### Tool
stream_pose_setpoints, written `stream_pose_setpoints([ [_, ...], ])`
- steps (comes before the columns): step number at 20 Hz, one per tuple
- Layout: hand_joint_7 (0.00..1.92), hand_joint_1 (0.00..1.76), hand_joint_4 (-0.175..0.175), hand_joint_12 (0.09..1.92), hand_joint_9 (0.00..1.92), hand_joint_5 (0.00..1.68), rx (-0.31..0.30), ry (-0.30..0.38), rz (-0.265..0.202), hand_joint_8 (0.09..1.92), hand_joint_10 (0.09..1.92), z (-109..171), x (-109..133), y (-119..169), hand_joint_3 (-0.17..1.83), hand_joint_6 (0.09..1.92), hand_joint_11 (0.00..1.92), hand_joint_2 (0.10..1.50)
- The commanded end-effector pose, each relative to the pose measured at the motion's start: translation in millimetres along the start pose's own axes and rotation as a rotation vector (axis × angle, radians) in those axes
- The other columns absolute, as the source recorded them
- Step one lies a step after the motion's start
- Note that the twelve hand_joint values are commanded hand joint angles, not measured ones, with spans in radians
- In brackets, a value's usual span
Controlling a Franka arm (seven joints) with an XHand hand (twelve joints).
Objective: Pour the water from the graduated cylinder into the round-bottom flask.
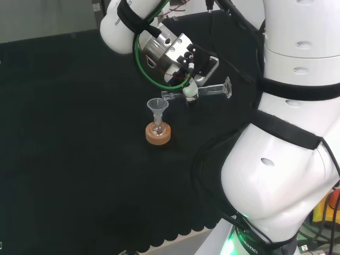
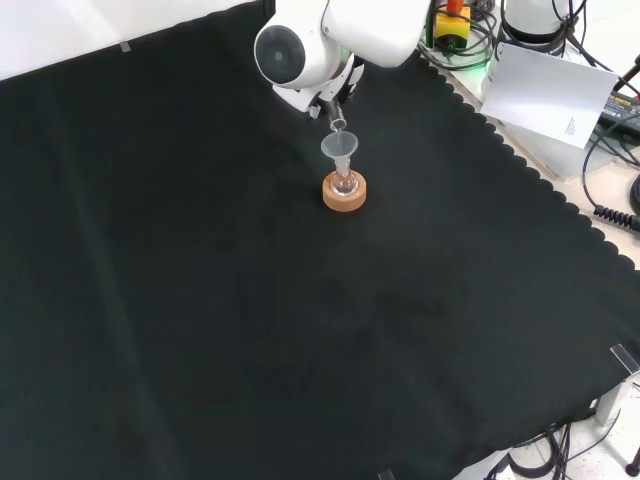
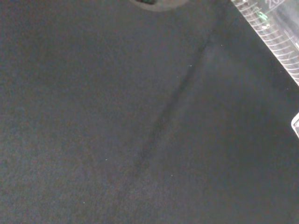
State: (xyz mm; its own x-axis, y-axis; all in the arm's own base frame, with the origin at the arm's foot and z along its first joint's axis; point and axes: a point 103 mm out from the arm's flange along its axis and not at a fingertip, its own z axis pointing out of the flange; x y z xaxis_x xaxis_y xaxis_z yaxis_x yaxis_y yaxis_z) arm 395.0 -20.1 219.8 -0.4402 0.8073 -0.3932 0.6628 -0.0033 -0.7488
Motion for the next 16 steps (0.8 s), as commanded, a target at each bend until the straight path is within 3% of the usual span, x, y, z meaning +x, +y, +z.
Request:
stream_pose_setpoints([
  [1,1.05,1.27,-0.175,0.73,1.47,1.02,0.014,-0.020,0.009,0.92,0.09,-2.6,0.0,0.4,0.00,0.94,1.25,1.09],
  [16,1.05,1.27,-0.175,0.73,1.47,1.02,0.042,-0.046,0.023,0.92,0.09,-5.4,-0.9,1.1,0.00,0.94,1.25,1.09],
])
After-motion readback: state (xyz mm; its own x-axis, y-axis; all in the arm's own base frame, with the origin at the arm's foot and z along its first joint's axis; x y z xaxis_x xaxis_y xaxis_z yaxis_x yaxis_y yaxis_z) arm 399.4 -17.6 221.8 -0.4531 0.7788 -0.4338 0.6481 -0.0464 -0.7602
